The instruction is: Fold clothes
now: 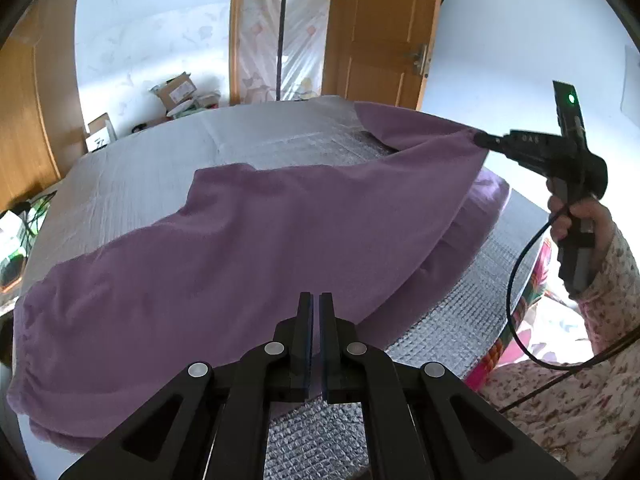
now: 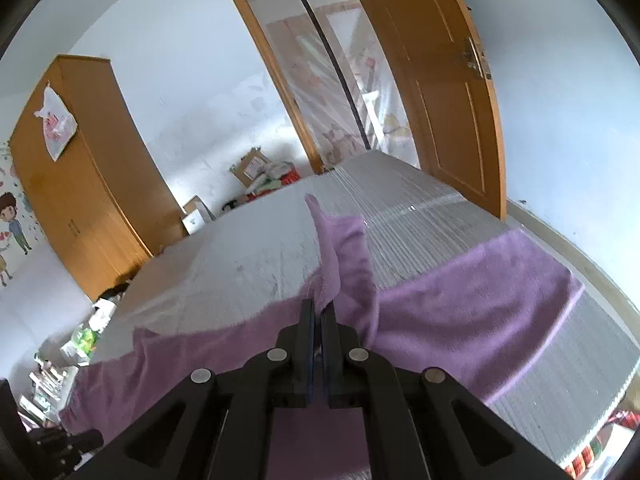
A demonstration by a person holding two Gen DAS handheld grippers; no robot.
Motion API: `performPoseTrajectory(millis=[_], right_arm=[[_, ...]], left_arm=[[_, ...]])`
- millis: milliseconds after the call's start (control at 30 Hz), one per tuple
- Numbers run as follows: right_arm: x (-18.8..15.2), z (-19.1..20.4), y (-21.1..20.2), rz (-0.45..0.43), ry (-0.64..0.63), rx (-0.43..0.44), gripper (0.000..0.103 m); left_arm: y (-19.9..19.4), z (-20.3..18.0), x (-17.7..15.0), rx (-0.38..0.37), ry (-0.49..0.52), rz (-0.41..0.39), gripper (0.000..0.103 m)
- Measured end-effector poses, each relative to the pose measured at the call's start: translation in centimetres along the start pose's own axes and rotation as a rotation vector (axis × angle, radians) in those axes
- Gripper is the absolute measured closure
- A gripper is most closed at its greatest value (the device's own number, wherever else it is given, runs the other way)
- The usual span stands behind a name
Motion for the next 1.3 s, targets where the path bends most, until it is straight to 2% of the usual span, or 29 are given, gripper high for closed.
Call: performPoseTrajectory(millis=[167, 300, 467, 600, 700, 867, 1167, 1200, 1233, 1300], right_arm=[[-2.1, -2.3, 0.2, 0.038, 0.055, -0.028, 0.100], [-3.5, -3.5, 1.1, 0.072, 0.089, -0.053, 0.100], [-4.8, -4.5, 1.9, 0.102, 0.120, -0.067, 0.100], [-5.5, -5.2, 2.1, 0.116, 0.145, -0.073, 0.100], [-5.8, -5.4, 2.2, 0.118, 0.155, -0.073, 0.100], [-5.8, -5.2, 2.2, 0.120, 0.153, -0.069, 0.100], [-4.4, -3.9, 1.2, 0.085, 0.148, -0.035, 0.100], [-4.2, -3.6, 1.0, 0.078, 0.141, -0.033, 0.100], [-4.1, -3.4, 0.8, 0.072, 0.135, -0.032, 0.100], [-3.7, -3.0, 0.5, 0.058, 0.129, -0.023, 0.100]], left_arm=[[0.3, -0.5, -0.4, -0.028, -0.003, 0.010, 0.100], [1.7, -1.6, -0.7, -0.023, 0.059, 0.058, 0.085], [3.3, -3.1, -1.6, -0.031, 0.137, 0.117, 0.083], [3.7, -4.1, -1.9, -0.022, 0.197, 0.134, 0.080], [3.9, -4.1, -1.9, -0.018, 0.196, 0.138, 0.080], [4.6, -3.2, -1.6, 0.018, 0.174, 0.151, 0.080], [4.7, -4.1, -2.0, 0.020, 0.225, 0.160, 0.080], [4.5, -4.0, -1.8, 0.022, 0.224, 0.149, 0.084], [4.1, -3.9, -1.4, 0.026, 0.216, 0.130, 0.098], [3.2, -3.6, -0.7, 0.034, 0.199, 0.090, 0.100]])
Point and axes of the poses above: each gripper's, at about its wrist camera, not at the fingertips, and y roughly the way its jaws point, z to its left, x to its top, the point moved 9 cm from there along y, roughly the way its jaws point, and after that the axes turned 10 degrees about y, right-handed, at the moved point
